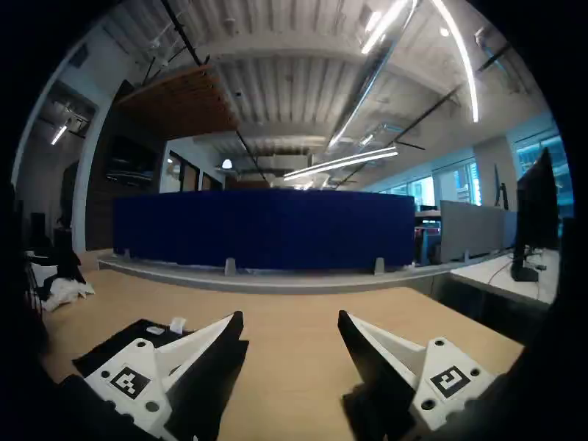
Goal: Fold towel
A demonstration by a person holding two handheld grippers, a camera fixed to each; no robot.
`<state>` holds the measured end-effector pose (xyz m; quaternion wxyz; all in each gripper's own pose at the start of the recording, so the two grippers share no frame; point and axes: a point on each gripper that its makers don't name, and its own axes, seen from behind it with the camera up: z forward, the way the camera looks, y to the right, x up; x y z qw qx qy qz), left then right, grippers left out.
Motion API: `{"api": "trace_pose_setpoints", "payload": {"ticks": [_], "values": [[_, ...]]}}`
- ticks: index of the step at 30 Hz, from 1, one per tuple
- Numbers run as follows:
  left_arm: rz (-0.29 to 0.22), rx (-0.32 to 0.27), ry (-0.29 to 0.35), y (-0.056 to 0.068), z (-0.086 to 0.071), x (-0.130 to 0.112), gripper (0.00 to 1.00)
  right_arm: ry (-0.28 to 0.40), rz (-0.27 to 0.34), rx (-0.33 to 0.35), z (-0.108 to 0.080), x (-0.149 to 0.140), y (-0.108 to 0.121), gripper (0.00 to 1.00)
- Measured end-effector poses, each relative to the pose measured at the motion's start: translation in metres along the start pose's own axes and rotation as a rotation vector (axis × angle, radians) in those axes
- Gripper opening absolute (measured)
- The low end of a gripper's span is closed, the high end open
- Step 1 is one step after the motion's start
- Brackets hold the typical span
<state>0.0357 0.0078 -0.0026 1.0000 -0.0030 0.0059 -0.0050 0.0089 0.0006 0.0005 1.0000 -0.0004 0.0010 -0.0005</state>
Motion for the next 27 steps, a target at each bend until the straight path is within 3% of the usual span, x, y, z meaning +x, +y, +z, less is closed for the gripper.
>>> {"api": "trace_pose_setpoints", "payload": {"ticks": [5,15,20,27], "values": [[-0.053,-0.016,0.021,0.001,-0.002,0.058,0.95,0.003,-0.015,-0.004,0.002,0.055,0.001,1.0],[-0.039,-0.028,0.035,-0.002,-0.012,0.164,0.95,-0.002,-0.011,-0.009,-0.002,0.152,0.002,1.0],[-0.047,-0.027,0.023,-0.004,-0.014,0.193,0.95,-0.005,0.007,-0.023,-0.004,0.178,0.006,1.0],[-0.021,-0.047,-0.012,0.002,-0.013,0.206,0.95,-0.031,-0.012,-0.027,-0.003,0.191,0.014,1.0]]}}
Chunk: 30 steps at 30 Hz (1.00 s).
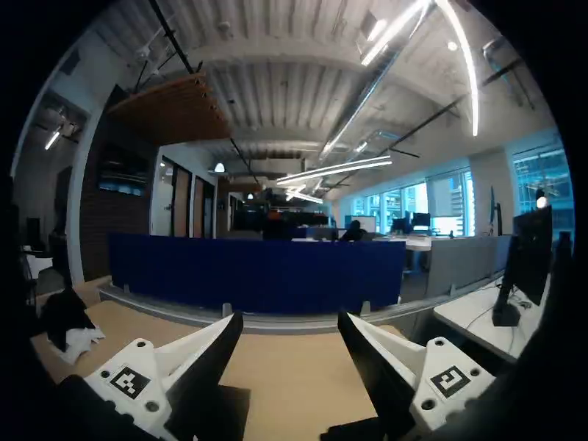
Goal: Fold towel
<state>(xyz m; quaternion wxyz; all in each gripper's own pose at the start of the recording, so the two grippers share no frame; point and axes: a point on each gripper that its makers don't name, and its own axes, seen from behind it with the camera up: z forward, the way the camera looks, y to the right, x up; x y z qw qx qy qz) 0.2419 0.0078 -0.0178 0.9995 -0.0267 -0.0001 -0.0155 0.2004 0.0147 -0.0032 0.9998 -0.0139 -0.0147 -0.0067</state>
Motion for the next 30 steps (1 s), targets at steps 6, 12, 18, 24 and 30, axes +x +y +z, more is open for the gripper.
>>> {"api": "trace_pose_setpoints", "payload": {"ticks": [6,12,18,24,30], "values": [[0.022,-0.077,-0.061,0.016,0.002,-0.006,0.95,-0.048,-0.064,0.065,-0.001,-0.001,-0.012,1.0],[0.071,-0.182,-0.125,0.035,0.004,-0.015,0.95,-0.11,-0.117,0.194,-0.002,-0.008,-0.037,1.0],[0.095,-0.286,-0.176,0.057,0.004,-0.022,0.95,-0.188,-0.161,0.326,-0.005,-0.021,-0.064,1.0],[0.103,-0.317,-0.207,0.064,0.005,-0.034,0.95,-0.227,-0.195,0.392,-0.006,-0.03,-0.078,1.0],[0.115,-0.322,-0.235,0.067,0.006,-0.054,0.95,-0.25,-0.203,0.419,-0.007,-0.046,-0.088,1.0]]}}
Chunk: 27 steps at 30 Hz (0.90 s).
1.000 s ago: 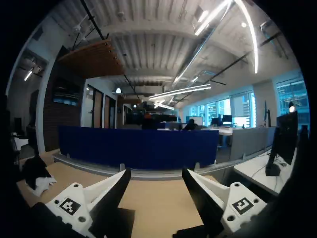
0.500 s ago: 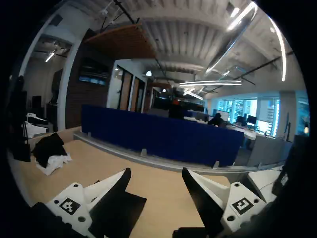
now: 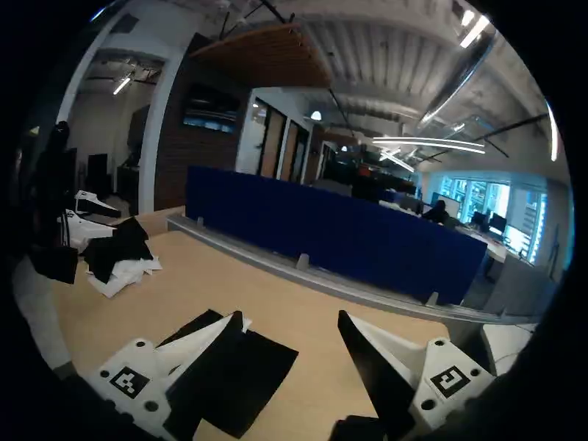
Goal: Fold towel
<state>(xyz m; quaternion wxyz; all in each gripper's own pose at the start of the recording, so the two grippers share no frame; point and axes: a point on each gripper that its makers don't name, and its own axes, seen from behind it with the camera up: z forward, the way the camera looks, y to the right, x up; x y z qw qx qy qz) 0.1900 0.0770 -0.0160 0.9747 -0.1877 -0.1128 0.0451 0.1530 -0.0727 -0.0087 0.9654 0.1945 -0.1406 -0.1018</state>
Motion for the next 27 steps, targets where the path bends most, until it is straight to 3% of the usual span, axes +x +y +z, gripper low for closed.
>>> {"api": "trace_pose_setpoints", "payload": {"ticks": [11,27], "values": [[0.018,-0.036,-0.068,0.016,0.01,-0.046,0.95,-0.073,-0.007,0.054,0.014,-0.045,-0.023,1.0],[0.049,-0.106,-0.188,0.047,0.03,-0.128,0.95,-0.192,-0.002,0.108,0.031,-0.135,-0.046,1.0]]}}
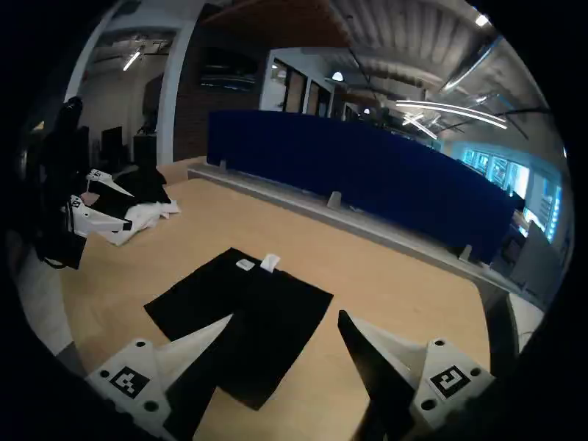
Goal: Fold towel
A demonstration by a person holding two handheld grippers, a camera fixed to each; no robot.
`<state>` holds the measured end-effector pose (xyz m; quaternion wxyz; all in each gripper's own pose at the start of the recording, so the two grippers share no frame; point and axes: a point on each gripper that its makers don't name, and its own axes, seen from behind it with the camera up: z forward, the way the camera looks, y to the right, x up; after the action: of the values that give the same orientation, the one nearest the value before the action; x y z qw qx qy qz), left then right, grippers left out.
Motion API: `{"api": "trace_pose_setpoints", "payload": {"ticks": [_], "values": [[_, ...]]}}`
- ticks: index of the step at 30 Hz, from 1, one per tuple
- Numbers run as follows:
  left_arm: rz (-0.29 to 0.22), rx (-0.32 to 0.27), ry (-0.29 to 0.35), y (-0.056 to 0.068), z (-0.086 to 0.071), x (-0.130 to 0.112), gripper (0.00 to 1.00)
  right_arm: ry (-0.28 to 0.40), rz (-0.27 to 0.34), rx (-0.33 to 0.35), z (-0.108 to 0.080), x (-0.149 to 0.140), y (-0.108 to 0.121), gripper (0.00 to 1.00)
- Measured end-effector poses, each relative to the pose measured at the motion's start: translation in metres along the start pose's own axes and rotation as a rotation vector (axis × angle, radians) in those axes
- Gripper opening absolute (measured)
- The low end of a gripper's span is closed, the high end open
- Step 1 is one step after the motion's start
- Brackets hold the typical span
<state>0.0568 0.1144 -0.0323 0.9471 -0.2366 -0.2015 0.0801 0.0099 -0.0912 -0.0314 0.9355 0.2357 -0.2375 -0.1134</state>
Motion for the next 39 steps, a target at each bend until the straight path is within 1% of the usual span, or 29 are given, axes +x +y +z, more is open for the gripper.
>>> {"api": "trace_pose_setpoints", "payload": {"ticks": [8,15,24,32,39], "values": [[0.015,-0.041,-0.077,0.015,0.013,-0.043,0.95,-0.056,0.005,0.026,0.015,-0.04,-0.011,1.0],[0.029,-0.072,-0.15,0.029,0.023,-0.08,0.95,-0.12,0.013,0.051,0.025,-0.08,-0.022,1.0],[0.034,-0.109,-0.244,0.043,0.034,-0.124,0.95,-0.201,0.013,0.068,0.034,-0.125,-0.029,1.0],[0.038,-0.147,-0.307,0.056,0.039,-0.148,0.95,-0.261,0.024,0.094,0.036,-0.156,-0.035,1.0],[0.02,-0.166,-0.343,0.063,0.047,-0.161,0.95,-0.291,0.034,0.106,0.036,-0.171,-0.038,1.0]]}}
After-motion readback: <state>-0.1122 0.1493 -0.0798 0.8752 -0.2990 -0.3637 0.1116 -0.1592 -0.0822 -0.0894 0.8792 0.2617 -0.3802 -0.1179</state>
